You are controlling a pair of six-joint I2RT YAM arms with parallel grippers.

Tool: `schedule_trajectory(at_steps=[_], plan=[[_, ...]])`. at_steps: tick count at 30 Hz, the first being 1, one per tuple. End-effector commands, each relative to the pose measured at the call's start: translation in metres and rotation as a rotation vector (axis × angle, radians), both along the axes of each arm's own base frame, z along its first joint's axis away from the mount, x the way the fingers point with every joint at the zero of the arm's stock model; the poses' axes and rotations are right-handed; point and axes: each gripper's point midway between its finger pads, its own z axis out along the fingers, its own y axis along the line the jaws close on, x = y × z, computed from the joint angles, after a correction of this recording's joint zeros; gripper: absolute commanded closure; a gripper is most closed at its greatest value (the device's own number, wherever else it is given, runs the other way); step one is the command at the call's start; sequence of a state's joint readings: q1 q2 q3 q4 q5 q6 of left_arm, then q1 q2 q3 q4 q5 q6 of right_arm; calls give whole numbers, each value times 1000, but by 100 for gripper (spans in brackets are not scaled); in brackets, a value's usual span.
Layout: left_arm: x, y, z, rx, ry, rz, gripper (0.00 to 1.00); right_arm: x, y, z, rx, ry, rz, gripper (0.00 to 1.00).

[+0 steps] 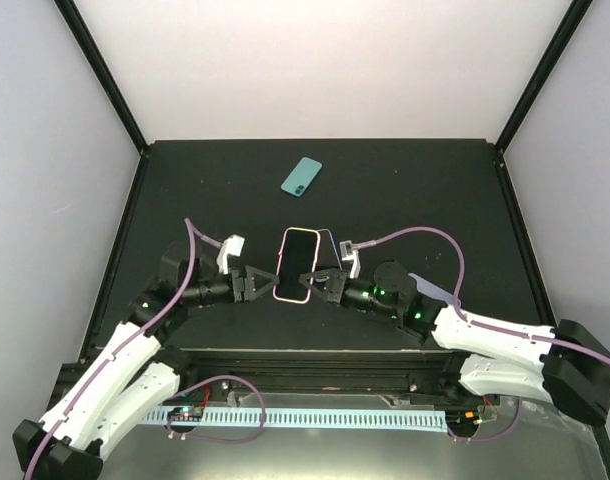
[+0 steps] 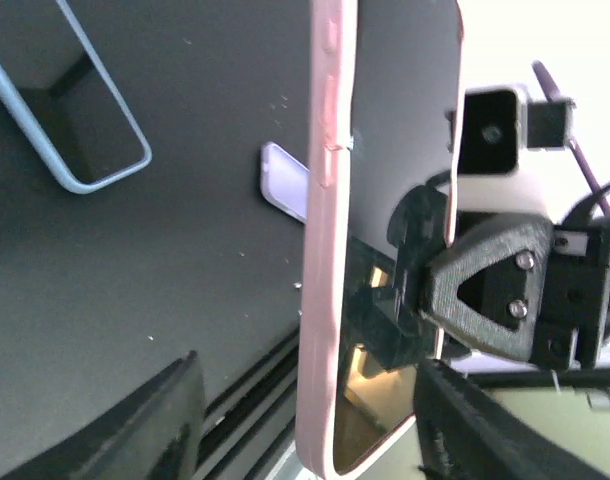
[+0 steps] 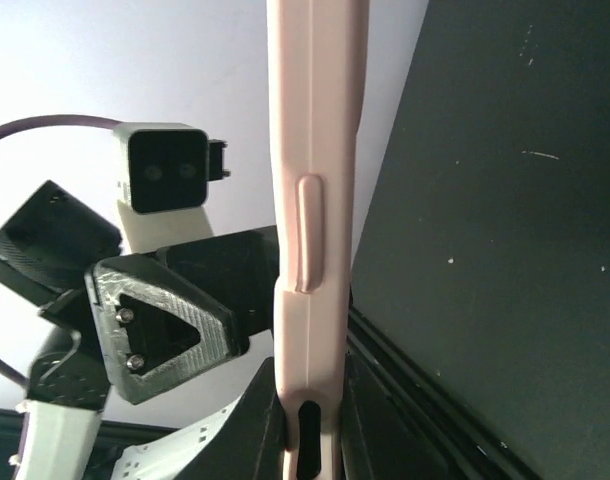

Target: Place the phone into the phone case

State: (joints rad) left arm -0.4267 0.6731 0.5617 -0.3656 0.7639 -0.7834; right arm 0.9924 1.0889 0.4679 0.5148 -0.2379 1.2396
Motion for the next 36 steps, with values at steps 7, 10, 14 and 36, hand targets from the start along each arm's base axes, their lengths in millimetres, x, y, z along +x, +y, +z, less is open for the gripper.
schedule_trajectory(at_steps=[7, 10, 14, 36], plan=[[18, 62, 16, 284, -183, 308, 1, 13, 27, 5, -59, -85, 50, 91], [17, 74, 20, 339, -207, 351, 1, 17, 38, -12, -101, -63, 89, 91], [17, 83, 18, 384, -227, 382, 1, 27, 50, -40, -187, -43, 121, 91], [17, 83, 8, 381, -250, 376, 1, 101, 96, -138, -388, 96, 237, 89]])
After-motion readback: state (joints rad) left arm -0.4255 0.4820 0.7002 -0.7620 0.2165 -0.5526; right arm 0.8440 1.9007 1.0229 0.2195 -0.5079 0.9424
